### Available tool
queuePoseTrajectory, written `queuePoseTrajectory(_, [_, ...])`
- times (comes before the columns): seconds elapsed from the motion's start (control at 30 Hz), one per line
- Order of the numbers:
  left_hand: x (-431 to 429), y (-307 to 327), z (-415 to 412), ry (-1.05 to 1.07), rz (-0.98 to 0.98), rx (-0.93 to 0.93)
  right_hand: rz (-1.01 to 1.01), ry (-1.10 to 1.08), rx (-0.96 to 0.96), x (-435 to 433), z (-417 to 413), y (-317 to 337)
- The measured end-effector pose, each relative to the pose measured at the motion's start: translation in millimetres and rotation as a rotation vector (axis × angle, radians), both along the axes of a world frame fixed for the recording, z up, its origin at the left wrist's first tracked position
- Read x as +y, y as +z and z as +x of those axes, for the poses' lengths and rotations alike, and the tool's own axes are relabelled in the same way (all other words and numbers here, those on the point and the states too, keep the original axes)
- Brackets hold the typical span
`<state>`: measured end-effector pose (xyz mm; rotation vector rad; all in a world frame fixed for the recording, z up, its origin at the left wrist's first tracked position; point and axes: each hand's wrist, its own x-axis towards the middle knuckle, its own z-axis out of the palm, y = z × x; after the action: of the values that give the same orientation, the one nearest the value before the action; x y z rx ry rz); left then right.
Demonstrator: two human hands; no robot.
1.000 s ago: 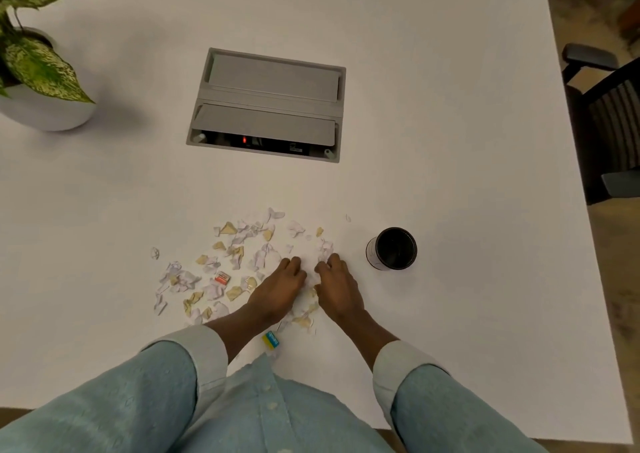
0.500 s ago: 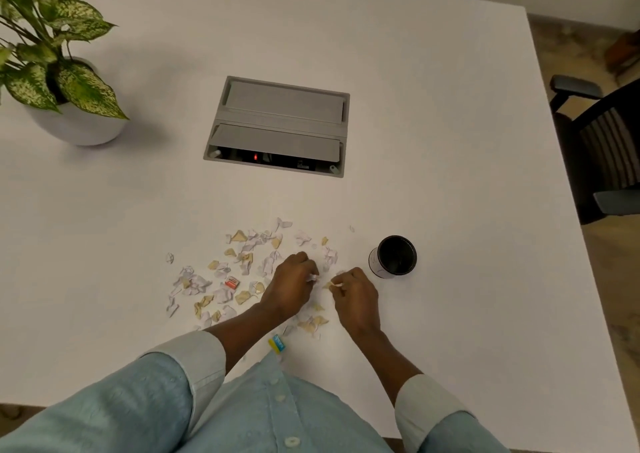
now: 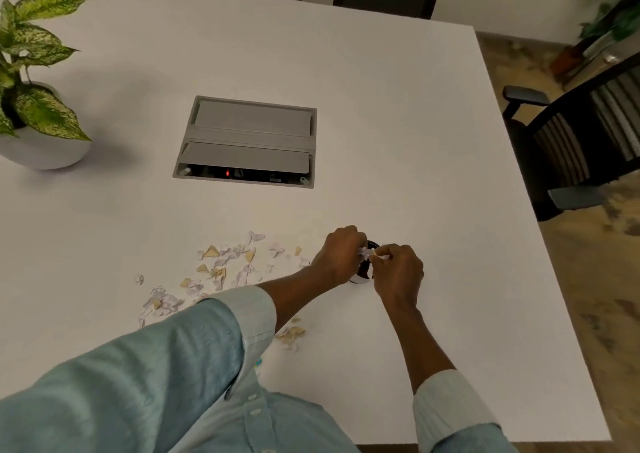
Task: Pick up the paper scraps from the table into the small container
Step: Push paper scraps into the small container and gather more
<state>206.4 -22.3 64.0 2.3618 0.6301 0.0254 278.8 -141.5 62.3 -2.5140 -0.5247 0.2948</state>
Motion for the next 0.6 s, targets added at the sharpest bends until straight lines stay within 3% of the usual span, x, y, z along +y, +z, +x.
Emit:
queuePoseTrajectory(0.23, [-0.7,-0.8,25.5,-0.146,0.039,0.153,-0.124,0.084,0.045,0.4,15.5,-8.4])
queuePoseTrajectory(0.6, [13.3,-2.1,-3.7,-0.066,0.005,0.056,0.011,0.082,0.035,-10.1,7.5,-11.7])
